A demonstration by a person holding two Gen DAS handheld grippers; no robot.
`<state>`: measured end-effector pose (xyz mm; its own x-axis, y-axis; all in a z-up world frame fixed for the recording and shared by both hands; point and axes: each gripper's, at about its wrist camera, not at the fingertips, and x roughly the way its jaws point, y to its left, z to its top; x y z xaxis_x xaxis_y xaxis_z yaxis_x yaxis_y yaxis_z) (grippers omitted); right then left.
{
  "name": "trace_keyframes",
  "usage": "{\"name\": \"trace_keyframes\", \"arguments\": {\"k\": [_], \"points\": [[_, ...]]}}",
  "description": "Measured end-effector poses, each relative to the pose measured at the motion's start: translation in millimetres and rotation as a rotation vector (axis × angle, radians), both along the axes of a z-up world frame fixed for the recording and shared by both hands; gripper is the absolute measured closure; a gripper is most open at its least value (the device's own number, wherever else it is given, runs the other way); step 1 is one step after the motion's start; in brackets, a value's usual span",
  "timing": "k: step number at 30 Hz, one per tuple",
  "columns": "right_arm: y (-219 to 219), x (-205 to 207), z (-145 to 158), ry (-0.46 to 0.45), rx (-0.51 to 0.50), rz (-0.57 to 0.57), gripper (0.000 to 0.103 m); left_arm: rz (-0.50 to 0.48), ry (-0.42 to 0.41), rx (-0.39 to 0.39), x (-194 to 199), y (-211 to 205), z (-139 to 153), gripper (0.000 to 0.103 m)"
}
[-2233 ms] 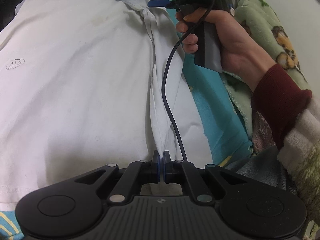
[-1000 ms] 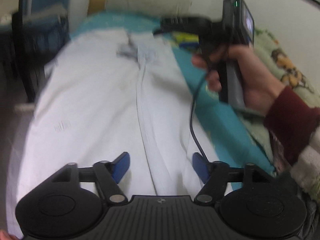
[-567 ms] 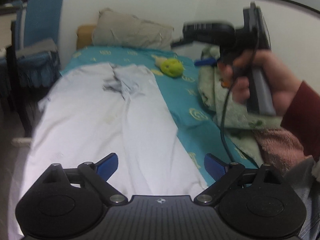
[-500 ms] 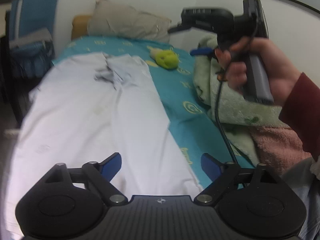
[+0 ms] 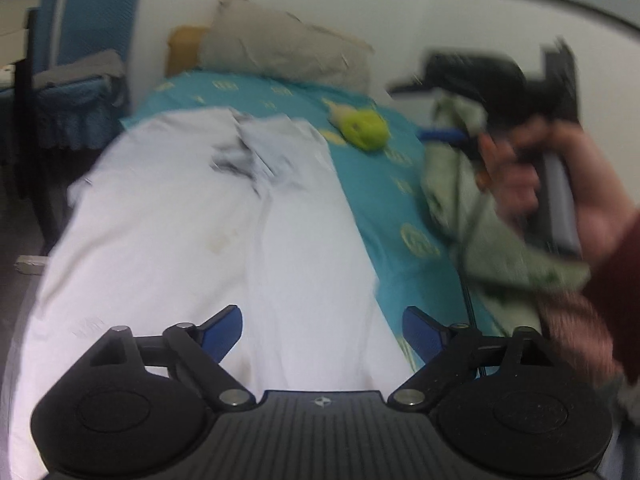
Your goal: Fold clothes
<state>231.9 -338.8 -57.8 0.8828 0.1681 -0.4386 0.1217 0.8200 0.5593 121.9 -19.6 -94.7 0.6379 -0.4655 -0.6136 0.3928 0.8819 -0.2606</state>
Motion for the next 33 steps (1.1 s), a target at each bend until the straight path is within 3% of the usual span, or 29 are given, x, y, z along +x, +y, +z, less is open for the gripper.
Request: {"name": "trace_keyframes", "arguments": {"k": [5, 7, 16, 19, 22, 25, 26, 27, 28, 29, 33], "points": [[17, -18, 6, -0.026, -0.059, 0.026, 0.032, 0.198, 0.113, -0.118, 91, 63, -37, 0.006], [24, -23, 5, -0.03, -0.072, 0.039, 0.015, 0.278, 0.158, -0.165, 128, 88, -52, 0.006], [73, -2, -32, 0.09, -0.049, 0.181, 0.016, 0.635, 0.361, -0.376, 292, 201, -119, 0.006], [78, 8, -47, 0.142, -0.02, 0.215, 0.016, 0.742, 0.424, -0.453, 342, 236, -142, 0.012], [80, 18, -63, 0.182, -0.02, 0.213, 0.017, 0.751, 0.443, -0.575, 349, 245, -165, 0.017], [76, 27, -79, 0.241, 0.008, 0.185, 0.017, 0.758, 0.462, -0.697, 355, 255, -189, 0.039], [74, 29, -82, 0.256, 0.027, 0.179, 0.017, 0.756, 0.46, -0.725, 357, 257, -194, 0.055], [72, 31, -84, 0.264, 0.028, 0.172, 0.017, 0.742, 0.444, -0.722, 357, 257, -191, 0.074], [73, 31, -83, 0.259, 0.011, 0.169, 0.017, 0.719, 0.433, -0.707, 358, 256, -186, 0.081], [73, 30, -81, 0.251, -0.01, 0.167, 0.017, 0.699, 0.406, -0.675, 359, 254, -178, 0.095], [73, 26, -75, 0.225, -0.011, 0.174, 0.017, 0.627, 0.176, -0.399, 361, 228, -112, 0.098]]}}
